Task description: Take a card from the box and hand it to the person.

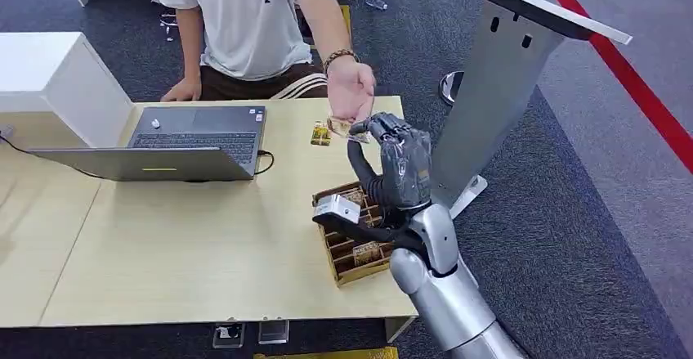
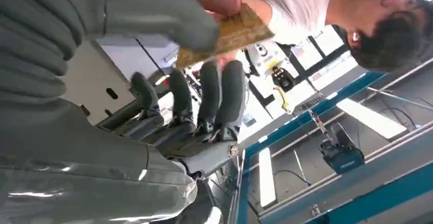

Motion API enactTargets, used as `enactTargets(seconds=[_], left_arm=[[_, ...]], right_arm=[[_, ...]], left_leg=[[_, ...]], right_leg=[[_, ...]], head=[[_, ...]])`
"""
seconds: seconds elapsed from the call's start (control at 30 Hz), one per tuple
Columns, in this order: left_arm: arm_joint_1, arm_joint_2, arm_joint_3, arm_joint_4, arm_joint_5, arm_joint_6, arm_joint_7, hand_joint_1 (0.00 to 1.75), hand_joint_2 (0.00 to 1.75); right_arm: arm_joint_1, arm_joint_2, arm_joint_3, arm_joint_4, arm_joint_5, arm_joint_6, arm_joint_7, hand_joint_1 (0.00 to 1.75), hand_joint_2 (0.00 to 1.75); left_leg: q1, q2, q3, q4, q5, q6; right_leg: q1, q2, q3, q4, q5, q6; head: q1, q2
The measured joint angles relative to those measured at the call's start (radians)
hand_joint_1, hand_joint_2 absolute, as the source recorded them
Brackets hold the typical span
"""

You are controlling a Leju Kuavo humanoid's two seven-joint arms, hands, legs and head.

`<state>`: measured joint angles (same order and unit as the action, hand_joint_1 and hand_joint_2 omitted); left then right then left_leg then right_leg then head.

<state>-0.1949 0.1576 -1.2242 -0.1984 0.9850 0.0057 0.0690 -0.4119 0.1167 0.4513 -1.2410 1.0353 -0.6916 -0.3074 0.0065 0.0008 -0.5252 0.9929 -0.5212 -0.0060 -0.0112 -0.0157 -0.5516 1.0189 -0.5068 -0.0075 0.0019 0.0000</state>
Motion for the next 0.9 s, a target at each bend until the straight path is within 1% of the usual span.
enactTargets(seconds=[0.03,0.07,0.1,0.13,0.2,0.23,0.27,0.3,0.33,0.4,0.43,0.47,0.53,0.57,0.6,0.63,0.77,0.9], left_arm=[[0.000,0.000,0.000,0.000,-0.001,0.000,0.000,0.00,1.75],[0.000,0.000,0.000,0.000,-0.001,0.000,0.000,0.00,1.75],[0.000,0.000,-0.001,0.000,-0.001,0.000,0.000,0.00,0.00],[0.000,0.000,-0.001,0.000,-0.001,0.000,0.000,0.00,0.00],[0.000,0.000,0.000,0.000,0.001,0.007,-0.002,0.00,0.00],[0.000,0.000,0.000,0.000,0.003,0.012,-0.002,0.00,0.00],[0.000,0.000,0.000,0.000,0.006,0.015,-0.002,0.00,0.00],[0.000,0.000,-0.001,0.000,0.008,0.016,-0.002,0.00,0.00],[0.002,0.000,0.000,0.000,0.010,0.019,-0.002,0.00,0.00],[0.004,0.000,0.000,0.000,0.011,0.023,-0.003,0.00,0.00],[0.005,0.000,0.000,0.000,0.015,0.023,-0.003,0.00,0.00],[0.007,0.001,-0.001,0.000,0.018,0.024,-0.003,0.00,0.00],[0.012,0.002,0.000,0.000,0.024,0.026,-0.004,0.00,0.00],[0.016,0.003,0.000,0.000,0.029,0.026,-0.006,0.00,0.00],[0.021,0.005,0.000,0.000,0.033,0.026,-0.008,0.00,0.00],[0.026,0.005,0.000,0.000,0.037,0.027,-0.010,0.00,0.00],[0.044,0.011,0.000,0.000,0.044,0.027,-0.020,0.00,0.00],[0.055,0.014,0.000,0.000,0.050,0.029,-0.021,0.00,0.00]], right_arm=[[-0.002,0.000,0.000,0.006,-0.008,0.000,0.000,0.00,1.75],[-0.002,0.000,0.000,0.010,-0.015,0.000,-0.001,0.00,1.75],[-0.003,0.000,0.000,0.012,-0.022,0.000,-0.002,0.00,1.75],[-0.003,0.000,0.000,0.015,-0.036,0.000,-0.003,0.00,1.75],[-0.009,0.000,0.002,0.025,-0.128,0.000,-0.007,0.00,1.75],[-0.017,0.000,0.003,0.033,-0.198,0.005,-0.013,0.00,1.75],[-0.021,-0.001,0.003,0.040,-0.308,0.028,-0.027,0.00,1.75],[-0.022,-0.002,0.003,0.042,-0.383,0.048,-0.039,0.00,1.75],[-0.023,-0.005,0.003,0.043,-0.522,0.092,-0.060,0.00,1.75],[-0.023,-0.011,0.003,0.043,-0.666,0.152,-0.079,0.00,1.75],[-0.023,-0.021,0.003,0.043,-0.776,0.208,-0.087,0.00,1.75],[-0.022,-0.026,0.001,0.043,-0.855,0.255,-0.084,0.00,1.75],[-0.020,-0.047,-0.007,0.041,-1.029,0.384,-0.040,0.00,1.75],[-0.019,-0.063,-0.013,0.041,-1.093,0.445,-0.007,0.00,1.75],[-0.017,-0.078,-0.018,0.040,-1.127,0.487,0.022,0.00,1.75],[-0.013,-0.096,-0.024,0.040,-1.147,0.512,0.042,0.00,1.75],[0.021,-0.160,-0.054,0.021,-1.185,0.564,0.093,0.00,1.75],[0.077,-0.219,-0.086,-0.025,-1.170,0.585,0.140,0.00,1.75]], left_leg=[[0.000,0.000,0.000,0.000,0.000,0.000],[0.000,0.000,0.000,0.000,0.000,0.000],[0.000,0.000,0.000,0.000,0.000,0.000],[0.000,0.000,0.000,0.000,0.000,0.000],[0.000,0.000,0.000,0.000,0.000,0.000],[0.000,0.000,0.000,0.000,0.000,0.000],[0.000,0.000,0.000,0.000,0.000,0.000],[0.000,0.000,0.000,0.000,0.000,0.000],[0.000,0.000,0.000,0.000,0.000,0.000],[0.000,0.000,0.000,0.000,0.000,0.000],[0.000,0.000,0.000,0.000,0.000,0.000],[0.000,0.000,0.000,0.000,0.000,0.000],[0.000,0.000,0.000,0.000,0.000,0.000],[0.000,0.000,0.000,0.000,0.000,0.000],[0.000,0.000,0.000,0.000,0.000,0.000],[0.000,0.000,0.000,0.000,0.000,0.000],[0.000,0.000,0.000,0.000,0.000,0.000],[0.000,0.000,0.000,0.000,0.000,0.000]], right_leg=[[0.000,0.000,0.000,0.000,0.000,0.000],[0.000,0.000,0.000,0.000,0.000,0.000],[0.000,0.000,0.000,0.000,0.000,0.000],[0.000,0.000,0.000,0.000,0.000,0.000],[0.000,0.000,0.000,0.000,0.000,0.000],[0.000,0.000,0.000,0.000,0.000,0.000],[0.000,0.000,0.000,0.000,0.000,0.000],[0.000,0.000,0.000,0.000,0.000,0.000],[0.000,0.000,0.000,0.000,0.000,0.000],[0.000,0.000,0.000,0.000,0.000,0.000],[0.000,0.000,0.000,0.000,0.000,0.000],[0.000,0.000,-0.001,0.000,0.000,0.000],[0.000,0.000,-0.001,0.000,0.000,0.000],[0.000,0.000,-0.001,-0.001,0.000,0.000],[0.000,0.000,-0.001,-0.001,0.000,0.000],[0.000,0.000,-0.001,-0.001,0.000,0.000],[0.000,0.000,-0.001,-0.001,0.000,0.000],[0.000,0.000,-0.001,-0.001,0.000,0.000]], head=[[0.000,0.000],[0.000,0.000],[0.000,0.000],[0.000,0.000],[0.000,0.000],[0.000,0.000],[0.000,0.000],[0.000,0.000],[0.001,0.000],[0.000,0.000],[0.000,0.000],[0.000,0.000],[-0.001,0.000],[0.000,0.000],[-0.001,0.000],[0.000,0.000],[0.000,0.000],[0.000,0.000]])
